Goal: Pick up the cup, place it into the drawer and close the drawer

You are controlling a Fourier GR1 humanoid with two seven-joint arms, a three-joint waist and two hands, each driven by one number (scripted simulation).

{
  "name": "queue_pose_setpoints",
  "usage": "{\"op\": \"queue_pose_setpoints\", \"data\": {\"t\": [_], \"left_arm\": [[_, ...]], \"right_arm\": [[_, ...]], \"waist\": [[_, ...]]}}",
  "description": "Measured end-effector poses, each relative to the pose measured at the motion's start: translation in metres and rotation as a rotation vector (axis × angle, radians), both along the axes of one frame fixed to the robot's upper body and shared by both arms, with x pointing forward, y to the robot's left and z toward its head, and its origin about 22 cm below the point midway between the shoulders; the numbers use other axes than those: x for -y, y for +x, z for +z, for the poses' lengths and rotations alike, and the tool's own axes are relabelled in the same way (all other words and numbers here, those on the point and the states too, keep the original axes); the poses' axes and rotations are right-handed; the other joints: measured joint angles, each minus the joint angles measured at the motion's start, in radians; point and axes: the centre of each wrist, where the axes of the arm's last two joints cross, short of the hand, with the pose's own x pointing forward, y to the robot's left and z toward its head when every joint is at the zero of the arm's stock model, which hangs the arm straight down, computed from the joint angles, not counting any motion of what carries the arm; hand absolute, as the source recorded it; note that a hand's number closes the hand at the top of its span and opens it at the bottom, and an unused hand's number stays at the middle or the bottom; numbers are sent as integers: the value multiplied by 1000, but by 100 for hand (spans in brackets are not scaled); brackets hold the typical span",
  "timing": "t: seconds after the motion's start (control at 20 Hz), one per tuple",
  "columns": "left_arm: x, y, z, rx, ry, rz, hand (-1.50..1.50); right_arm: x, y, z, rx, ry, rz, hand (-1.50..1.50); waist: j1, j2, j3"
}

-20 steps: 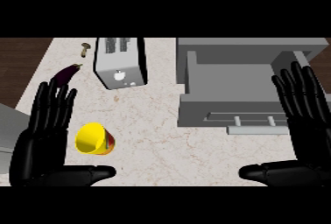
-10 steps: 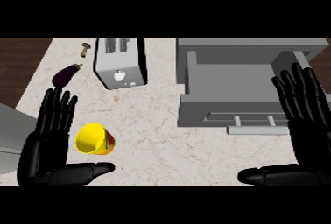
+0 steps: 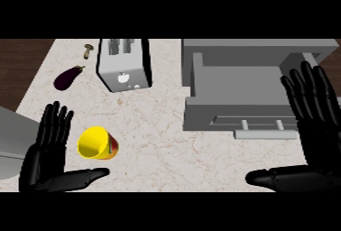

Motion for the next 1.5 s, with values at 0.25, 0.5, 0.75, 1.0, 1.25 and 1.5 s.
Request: {"op": "queue_pose_setpoints", "data": {"t": [0.25,0.5,0.75,1.0,1.25,1.5], "left_arm": [[-12,4,-29,-19,6,20,-150],[-17,10,-49,-47,4,24,-150],[-26,5,-70,-68,2,23,-150],[-30,1,-95,-77,-3,34,-150],[-37,8,-109,-76,-7,49,-150],[-44,5,-129,-85,-6,63,-150]], "right_arm": [[1,6,-4,-3,0,9,-150],[5,2,3,-5,-6,10,-150],[1,2,5,-2,0,13,-150],[3,-1,5,1,-7,17,-150],[9,-3,6,-9,-6,24,-150],[6,-2,3,-13,-6,26,-150]], "waist": [[0,0,0],[-2,0,0],[-1,0,0],[-2,0,0],[-2,0,0],[-2,0,0]]}}
